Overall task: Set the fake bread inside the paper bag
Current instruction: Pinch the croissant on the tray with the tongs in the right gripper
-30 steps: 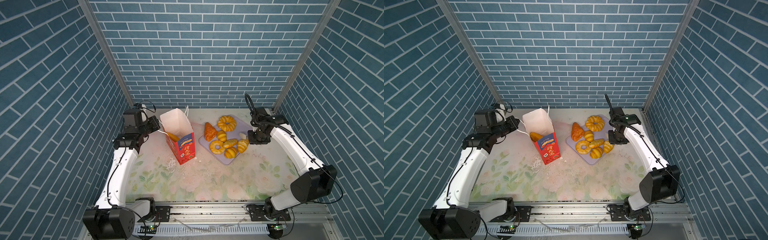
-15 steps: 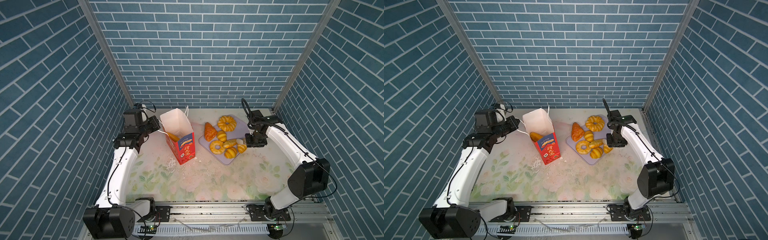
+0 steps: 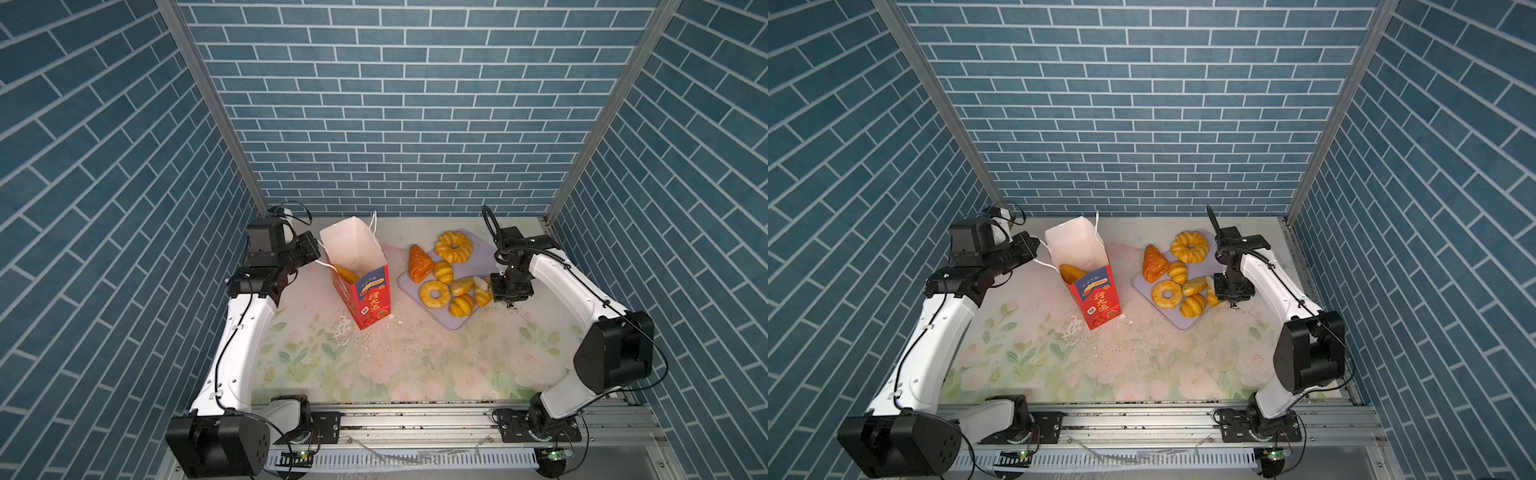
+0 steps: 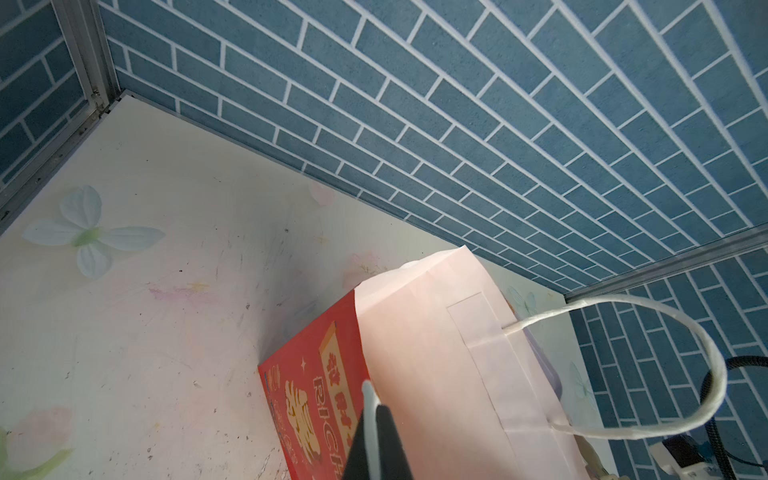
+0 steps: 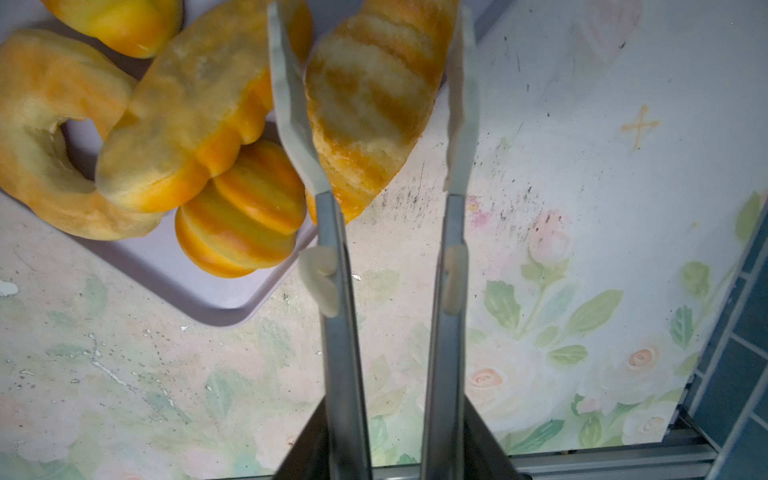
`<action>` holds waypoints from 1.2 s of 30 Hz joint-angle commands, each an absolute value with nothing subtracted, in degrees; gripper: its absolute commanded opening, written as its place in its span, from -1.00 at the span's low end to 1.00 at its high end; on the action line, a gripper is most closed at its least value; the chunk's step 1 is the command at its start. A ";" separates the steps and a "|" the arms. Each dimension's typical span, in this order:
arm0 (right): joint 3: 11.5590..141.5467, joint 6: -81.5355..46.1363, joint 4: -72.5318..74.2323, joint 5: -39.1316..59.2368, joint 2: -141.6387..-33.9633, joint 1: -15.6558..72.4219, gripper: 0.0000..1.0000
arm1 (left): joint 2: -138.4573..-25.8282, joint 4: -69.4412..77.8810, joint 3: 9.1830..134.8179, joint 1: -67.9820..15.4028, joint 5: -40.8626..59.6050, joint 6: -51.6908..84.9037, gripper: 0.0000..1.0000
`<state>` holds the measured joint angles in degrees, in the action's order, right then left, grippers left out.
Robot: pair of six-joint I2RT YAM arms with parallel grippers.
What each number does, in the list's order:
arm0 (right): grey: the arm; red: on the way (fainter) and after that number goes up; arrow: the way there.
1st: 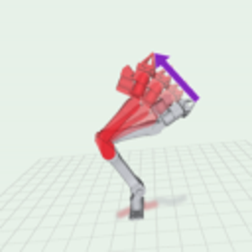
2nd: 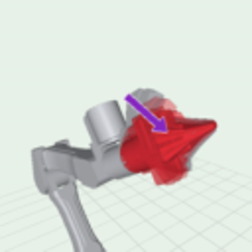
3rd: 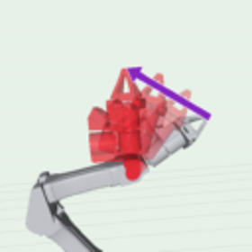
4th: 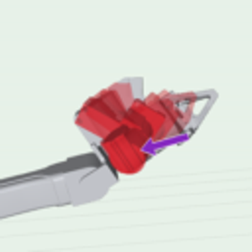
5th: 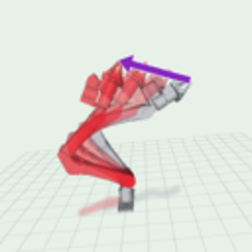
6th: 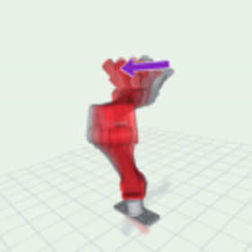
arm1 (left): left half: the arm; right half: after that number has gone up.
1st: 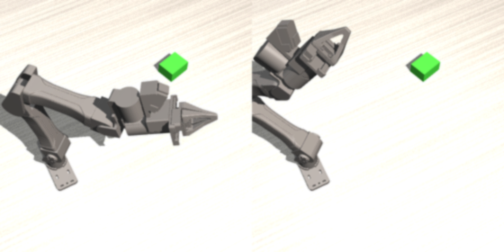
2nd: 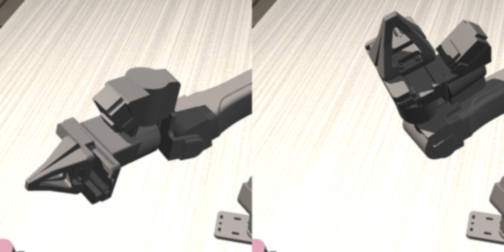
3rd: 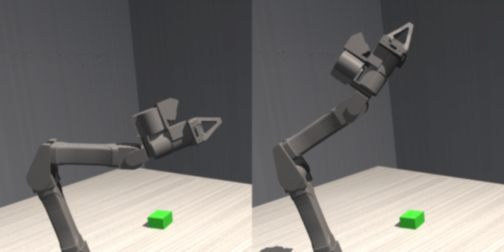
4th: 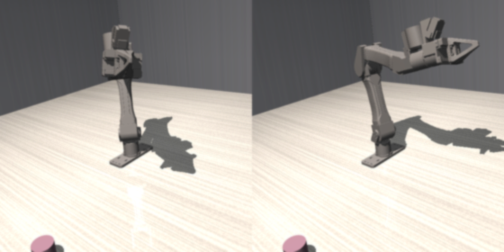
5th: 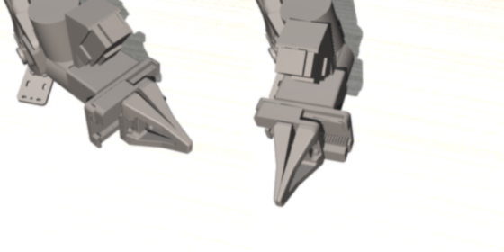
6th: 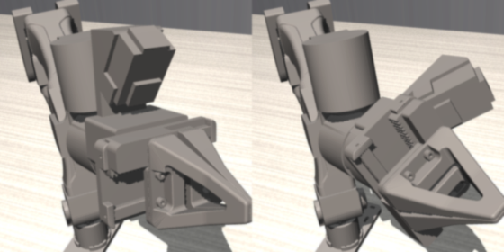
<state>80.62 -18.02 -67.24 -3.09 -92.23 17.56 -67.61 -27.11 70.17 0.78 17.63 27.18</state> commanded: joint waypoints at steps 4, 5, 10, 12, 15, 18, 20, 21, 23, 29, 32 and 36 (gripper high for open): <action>82.87 -17.81 -66.46 -3.38 -93.02 17.30 -0.40 | -67.54 -27.67 72.06 0.62 17.31 26.21 -1.00; 83.22 -17.59 -66.39 -3.55 -92.76 17.31 -0.43 | -67.50 -27.75 71.99 0.62 17.22 26.18 -1.00; 85.24 -16.81 -66.40 -4.98 -91.25 17.30 -0.51 | -67.48 -27.72 72.12 0.62 17.13 26.28 -1.00; 85.94 -16.69 -66.11 -5.00 -90.31 17.31 -0.54 | -67.57 -27.69 72.04 0.62 17.14 26.36 -1.00; 86.78 -16.20 -65.49 -5.23 -89.19 17.31 -0.56 | -67.57 -27.69 72.03 0.53 17.05 26.42 -1.00; 87.62 -15.84 -65.15 -5.40 -88.68 17.31 -0.58 | -67.59 -27.69 72.00 0.44 16.70 26.41 -1.00; 88.22 -15.51 -65.11 -5.62 -88.53 17.31 -0.59 | -67.62 -27.58 72.18 0.43 16.53 26.52 -1.00; 88.48 -15.43 -65.17 -5.75 -88.42 17.24 -0.60 | -67.60 -27.60 72.24 0.35 16.52 26.59 -1.00; 88.91 -15.10 -65.16 -5.87 -88.22 17.31 -0.60 | -67.65 -27.61 72.21 0.18 16.48 26.63 -1.00; 89.87 -14.90 -63.91 -5.24 -86.08 17.27 -0.61 | -67.24 -27.64 71.97 0.00 16.26 26.62 -1.00; 90.50 -14.68 -62.64 -3.51 -85.35 17.40 -0.62 | -67.23 -27.35 71.82 -0.09 16.26 26.74 -1.00; 90.32 -14.59 -60.36 -0.58 -85.14 17.57 -0.63 | -67.28 -27.37 71.86 -0.42 16.26 26.80 -1.00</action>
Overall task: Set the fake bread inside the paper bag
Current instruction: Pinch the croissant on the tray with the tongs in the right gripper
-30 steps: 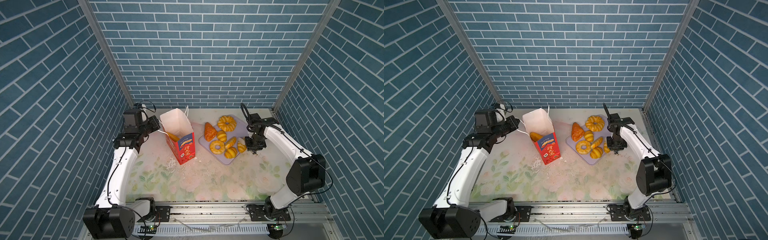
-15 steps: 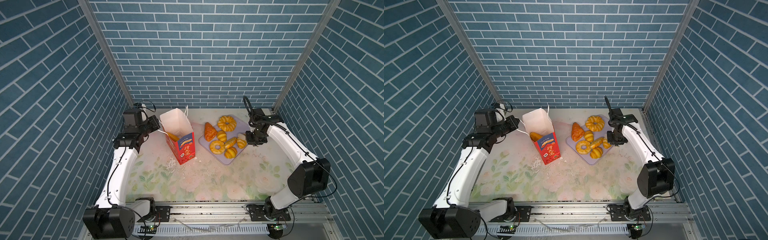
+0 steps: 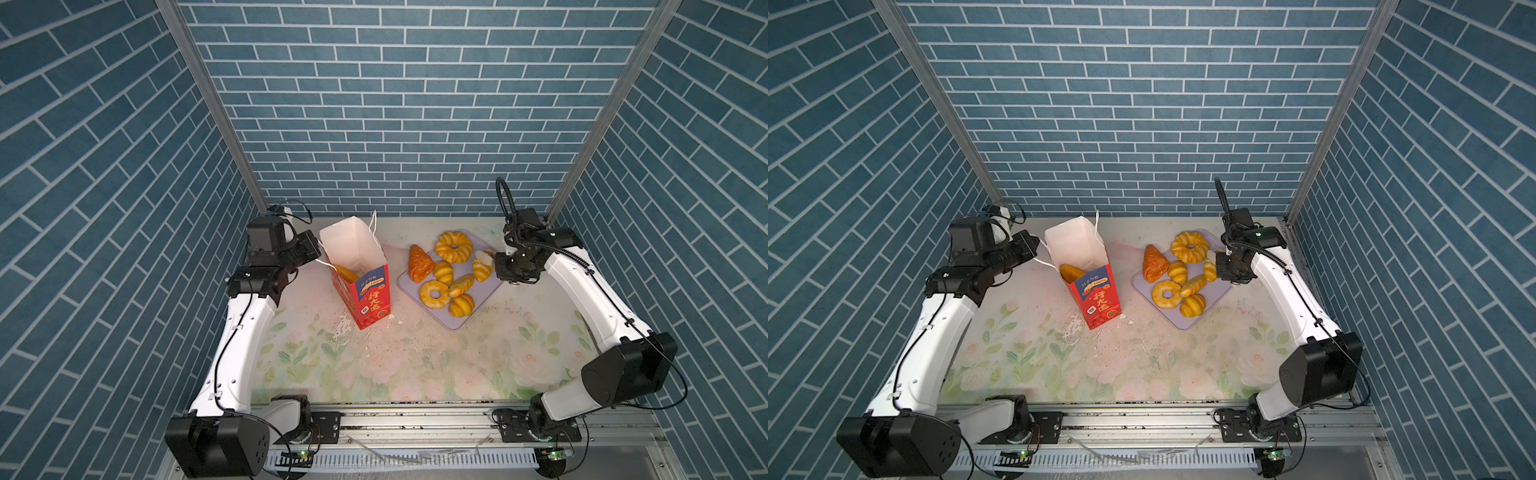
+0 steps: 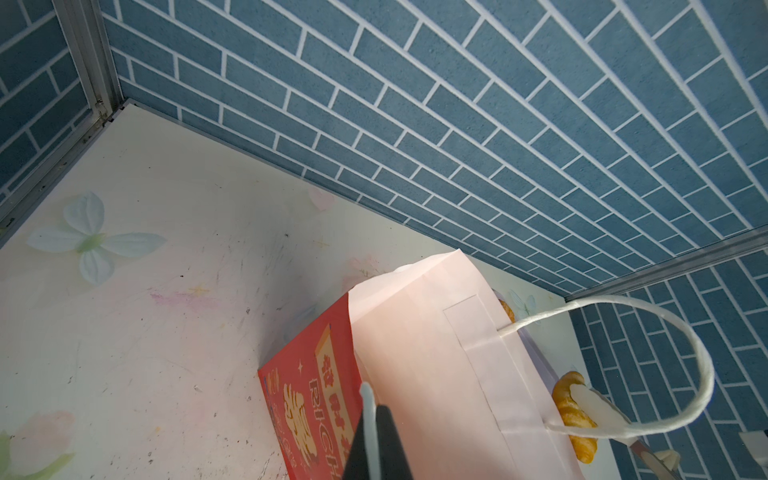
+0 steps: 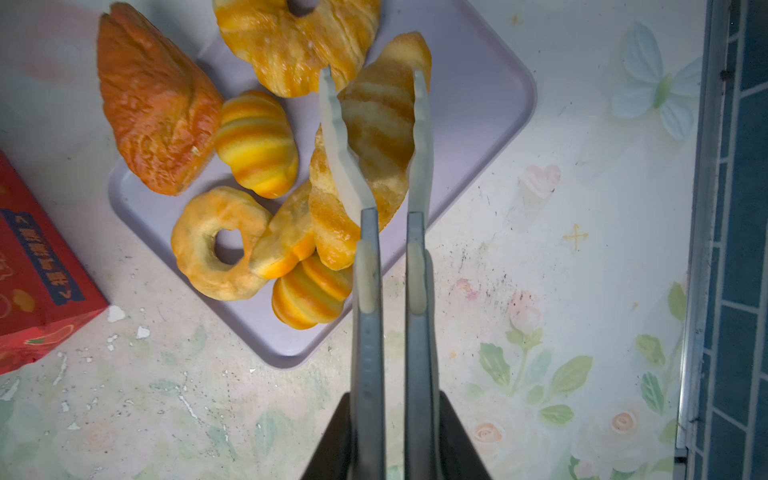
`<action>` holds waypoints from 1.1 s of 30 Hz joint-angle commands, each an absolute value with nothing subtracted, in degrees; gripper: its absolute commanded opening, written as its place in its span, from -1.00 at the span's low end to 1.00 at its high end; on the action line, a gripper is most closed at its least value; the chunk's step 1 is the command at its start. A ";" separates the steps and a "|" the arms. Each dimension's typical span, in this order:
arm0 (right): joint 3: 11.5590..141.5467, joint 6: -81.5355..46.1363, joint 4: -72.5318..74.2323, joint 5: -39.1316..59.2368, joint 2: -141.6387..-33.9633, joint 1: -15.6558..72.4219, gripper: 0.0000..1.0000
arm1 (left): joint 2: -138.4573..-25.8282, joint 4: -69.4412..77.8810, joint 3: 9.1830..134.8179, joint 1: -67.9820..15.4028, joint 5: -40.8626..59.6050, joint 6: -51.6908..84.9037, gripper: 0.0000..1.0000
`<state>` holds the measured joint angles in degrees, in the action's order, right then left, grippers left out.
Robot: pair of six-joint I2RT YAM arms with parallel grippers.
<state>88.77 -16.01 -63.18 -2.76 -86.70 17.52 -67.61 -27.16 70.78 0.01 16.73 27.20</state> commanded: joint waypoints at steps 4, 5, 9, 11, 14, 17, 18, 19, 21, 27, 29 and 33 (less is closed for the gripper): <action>90.36 -14.16 -59.19 0.55 -86.20 18.56 -0.63 | -67.29 -27.40 71.88 -0.61 15.92 26.81 -1.00; 90.43 -14.12 -58.84 0.93 -86.48 18.71 -0.63 | -67.24 -27.39 71.91 -0.62 15.79 26.79 -1.00; 90.52 -13.65 -57.40 2.96 -88.06 19.83 -0.64 | -67.39 -27.57 72.03 -0.88 15.54 26.86 -1.00; 91.02 -13.32 -57.48 3.08 -89.00 20.50 -0.64 | -67.39 -27.64 71.90 -0.97 15.41 26.94 -1.00; 91.71 -12.99 -57.48 2.80 -89.77 21.31 -0.64 | -67.36 -27.56 71.85 -1.23 15.21 27.12 -1.00; 92.23 -12.66 -56.96 2.72 -89.51 21.64 -0.64 | -67.47 -27.52 71.89 -1.40 14.99 27.16 -1.00; 92.51 -12.66 -56.95 2.72 -89.54 21.70 -0.65 | -67.49 -27.51 71.88 -1.41 14.94 27.22 -1.00; 92.87 -12.66 -57.08 2.87 -89.59 21.81 -0.65 | -67.49 -27.45 71.86 -1.47 14.89 27.30 -1.00; 93.55 -12.42 -57.30 2.69 -89.69 22.23 -0.65 | -67.44 -27.51 71.85 -1.56 14.78 27.29 -1.00; 95.29 -11.63 -57.74 1.79 -88.39 23.10 -0.65 | -67.52 -27.44 71.67 -1.67 14.59 27.33 -1.00; 95.86 -11.45 -58.13 1.66 -87.94 23.20 -0.66 | -67.59 -27.42 71.78 -1.76 14.50 27.32 -1.00; 96.60 -11.27 -58.36 1.81 -87.23 23.46 -0.66 | -67.69 -27.50 71.82 -1.76 14.35 27.34 -1.00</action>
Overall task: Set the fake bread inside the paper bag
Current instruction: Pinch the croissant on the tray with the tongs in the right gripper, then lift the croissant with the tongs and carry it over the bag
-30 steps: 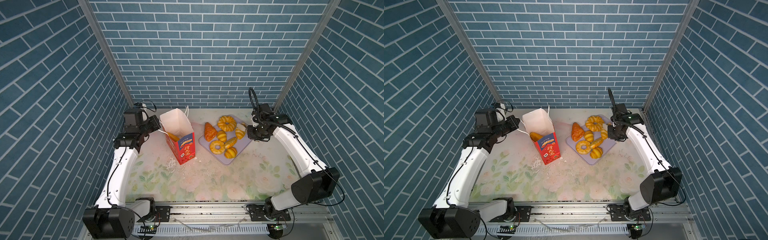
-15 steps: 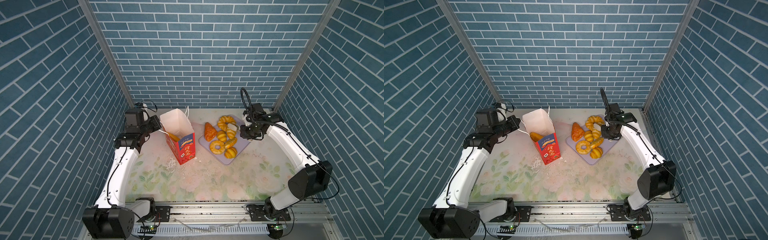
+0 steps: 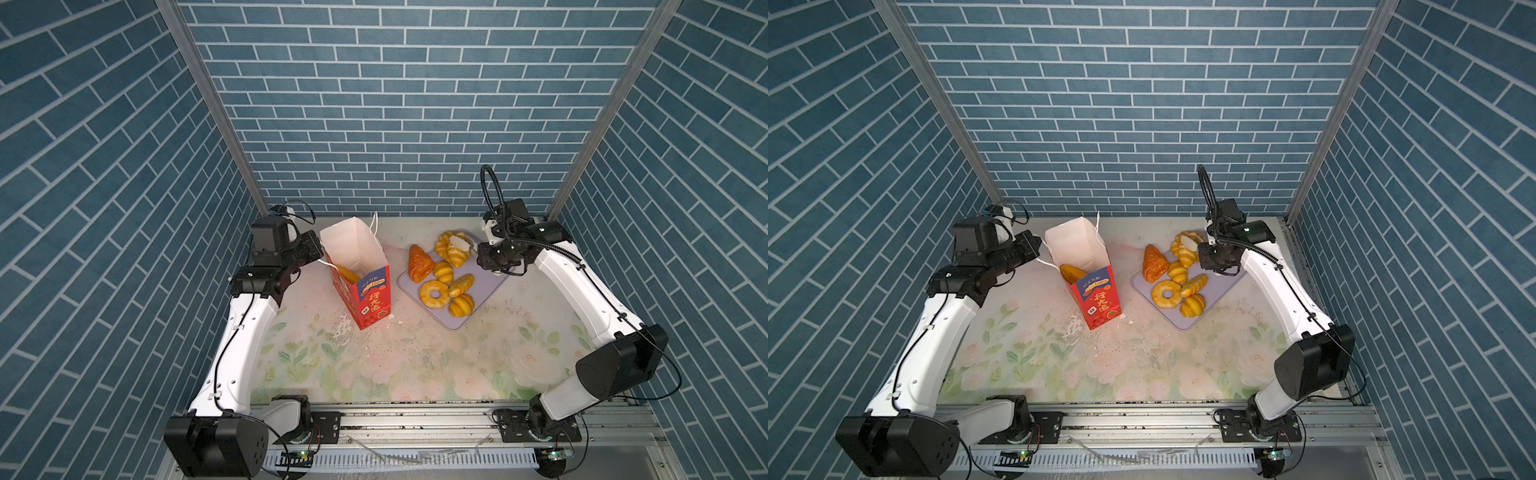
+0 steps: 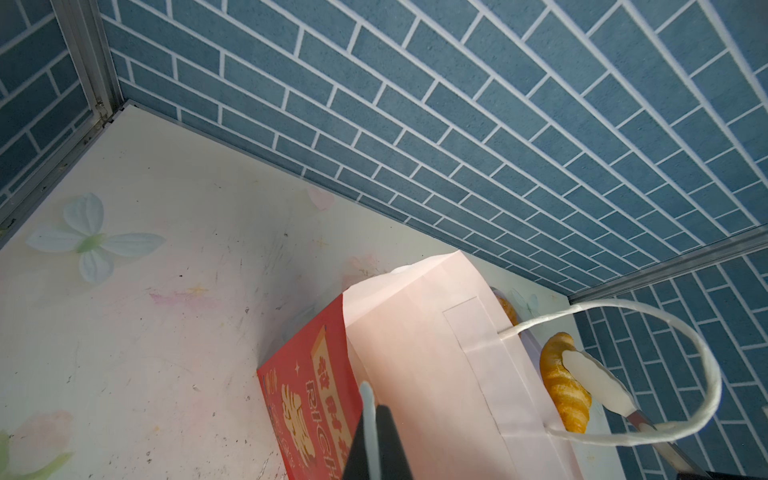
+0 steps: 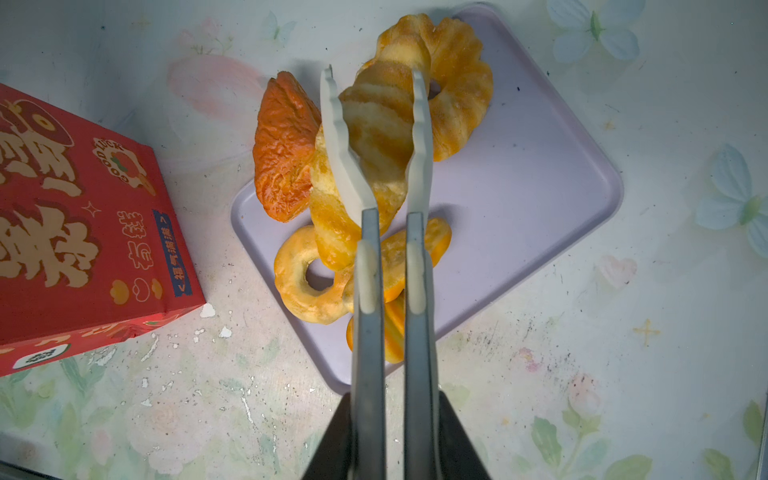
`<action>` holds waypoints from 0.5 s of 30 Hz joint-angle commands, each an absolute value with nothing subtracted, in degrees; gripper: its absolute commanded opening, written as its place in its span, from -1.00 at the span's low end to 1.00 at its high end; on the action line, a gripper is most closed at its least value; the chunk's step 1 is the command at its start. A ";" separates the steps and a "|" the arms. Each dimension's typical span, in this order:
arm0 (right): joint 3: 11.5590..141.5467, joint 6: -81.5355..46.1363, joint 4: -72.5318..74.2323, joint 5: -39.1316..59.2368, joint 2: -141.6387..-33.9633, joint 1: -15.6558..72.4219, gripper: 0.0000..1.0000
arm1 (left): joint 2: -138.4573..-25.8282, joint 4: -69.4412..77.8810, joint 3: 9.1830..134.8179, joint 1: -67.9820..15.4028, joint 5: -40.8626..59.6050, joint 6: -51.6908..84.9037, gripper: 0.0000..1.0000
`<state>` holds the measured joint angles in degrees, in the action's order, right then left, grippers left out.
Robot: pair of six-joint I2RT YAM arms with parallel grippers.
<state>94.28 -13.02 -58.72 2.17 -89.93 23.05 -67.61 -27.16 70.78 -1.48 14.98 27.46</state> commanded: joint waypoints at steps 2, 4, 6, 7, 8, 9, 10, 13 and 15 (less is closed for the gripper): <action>96.93 -11.16 -58.27 1.82 -86.91 23.63 -0.66 | -67.81 -27.42 71.88 -1.83 14.33 27.38 -1.00; 97.70 -11.12 -58.59 1.64 -86.81 23.87 -0.66 | -67.95 -27.33 71.98 -1.89 14.41 27.42 -1.00; 98.84 -11.07 -58.95 1.35 -86.64 24.23 -0.67 | -67.98 -27.33 71.99 -2.02 14.43 27.42 -1.00; 99.32 -11.03 -59.06 1.36 -86.58 24.45 -0.67 | -67.99 -27.33 72.06 -2.10 14.41 27.34 -1.00; 99.87 -11.03 -59.15 1.33 -86.40 24.70 -0.67 | -68.01 -27.33 72.02 -2.16 14.41 27.38 -1.00; 100.56 -11.03 -59.31 1.30 -86.30 24.93 -0.67 | -67.99 -27.39 71.90 -2.15 14.41 27.42 -1.00; 101.19 -10.90 -59.56 1.32 -86.20 25.12 -0.67 | -67.91 -27.42 71.96 -2.12 14.41 27.34 -1.00; 103.48 -10.35 -60.79 0.99 -86.09 25.98 -0.67 | -67.82 -27.33 71.83 -2.20 14.39 27.33 -1.00; 105.27 -10.01 -61.70 0.55 -85.99 26.60 -0.67 | -67.83 -27.27 71.81 -2.20 14.41 27.33 -1.00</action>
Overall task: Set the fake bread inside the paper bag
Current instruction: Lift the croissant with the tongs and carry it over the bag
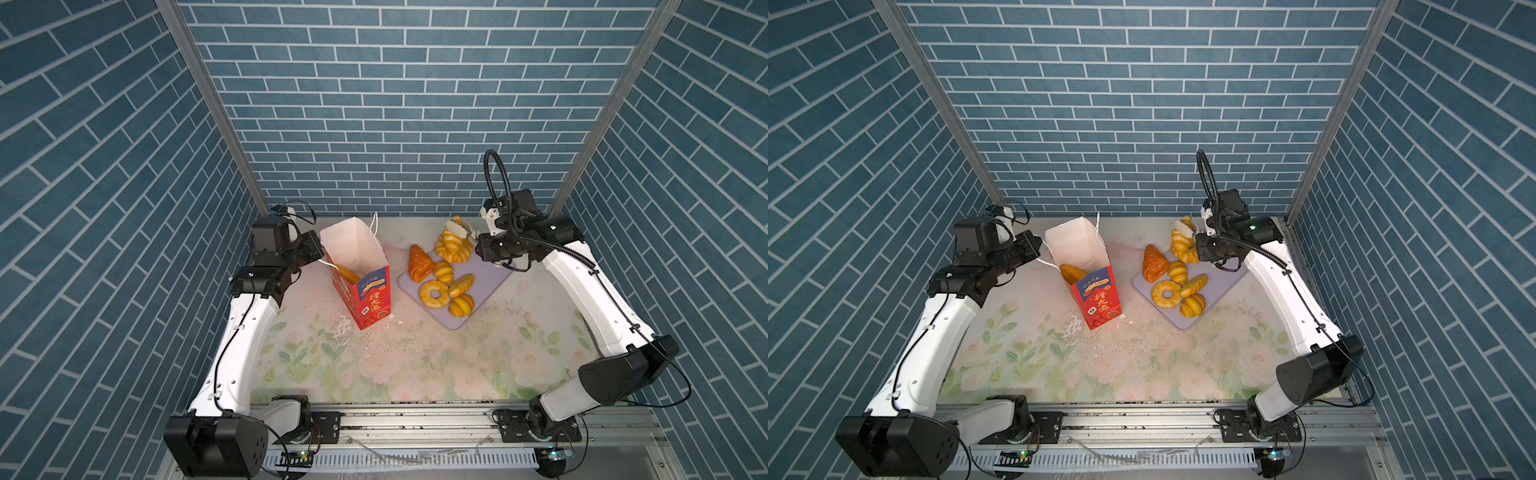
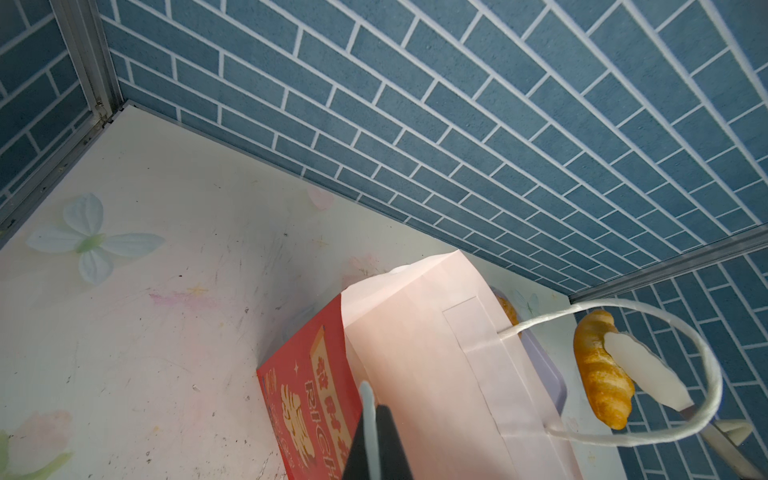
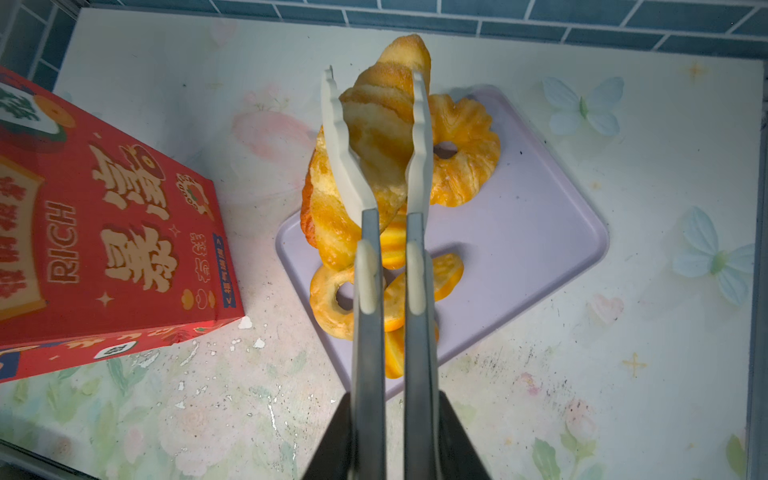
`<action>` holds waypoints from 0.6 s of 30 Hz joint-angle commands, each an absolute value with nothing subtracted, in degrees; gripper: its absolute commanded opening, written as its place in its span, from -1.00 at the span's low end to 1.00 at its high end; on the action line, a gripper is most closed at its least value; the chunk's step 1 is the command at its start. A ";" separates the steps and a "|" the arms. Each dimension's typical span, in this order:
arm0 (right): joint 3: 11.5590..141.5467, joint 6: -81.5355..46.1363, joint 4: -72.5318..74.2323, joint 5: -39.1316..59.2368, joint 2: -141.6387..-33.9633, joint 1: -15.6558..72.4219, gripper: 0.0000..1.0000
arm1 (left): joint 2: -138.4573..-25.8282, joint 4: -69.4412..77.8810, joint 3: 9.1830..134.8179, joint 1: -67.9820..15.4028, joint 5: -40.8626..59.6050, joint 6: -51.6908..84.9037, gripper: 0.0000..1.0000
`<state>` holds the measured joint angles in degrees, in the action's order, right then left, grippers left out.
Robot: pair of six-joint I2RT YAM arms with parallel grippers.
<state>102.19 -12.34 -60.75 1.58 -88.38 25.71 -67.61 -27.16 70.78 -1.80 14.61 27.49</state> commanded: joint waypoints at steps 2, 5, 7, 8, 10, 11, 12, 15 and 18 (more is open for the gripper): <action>107.06 -9.52 -61.87 0.70 -85.53 27.64 -0.68 | -67.85 -27.29 71.82 -2.20 14.39 27.31 -1.00; 111.23 -8.85 -62.04 0.95 -85.19 29.99 -0.69 | -67.82 -27.25 71.87 -2.20 14.57 27.32 -1.00; 115.34 -7.75 -62.63 0.86 -85.73 32.11 -0.70 | -67.90 -27.15 71.84 -2.29 14.59 27.40 -1.00; 117.22 -7.21 -62.96 0.75 -86.17 33.05 -0.70 | -68.00 -27.03 71.87 -2.35 14.66 27.38 -1.00; 121.50 -6.11 -63.36 0.81 -87.34 35.26 -0.71 | -67.96 -26.86 71.78 -2.36 14.75 27.52 -1.00; 123.17 -5.63 -63.36 1.07 -87.93 36.25 -0.72 | -67.98 -26.79 71.74 -2.42 14.74 27.52 -1.00; 125.06 -5.02 -63.33 1.76 -88.58 37.36 -0.72 | -68.09 -26.79 71.81 -2.51 14.72 27.52 -1.00; 130.42 -3.18 -63.29 3.69 -90.71 40.96 -0.71 | -68.07 -27.10 71.87 -2.64 14.68 27.55 -1.00; 134.19 -1.50 -62.34 6.48 -92.92 44.90 -0.71 | -67.94 -27.33 71.73 -2.64 14.50 27.42 -1.00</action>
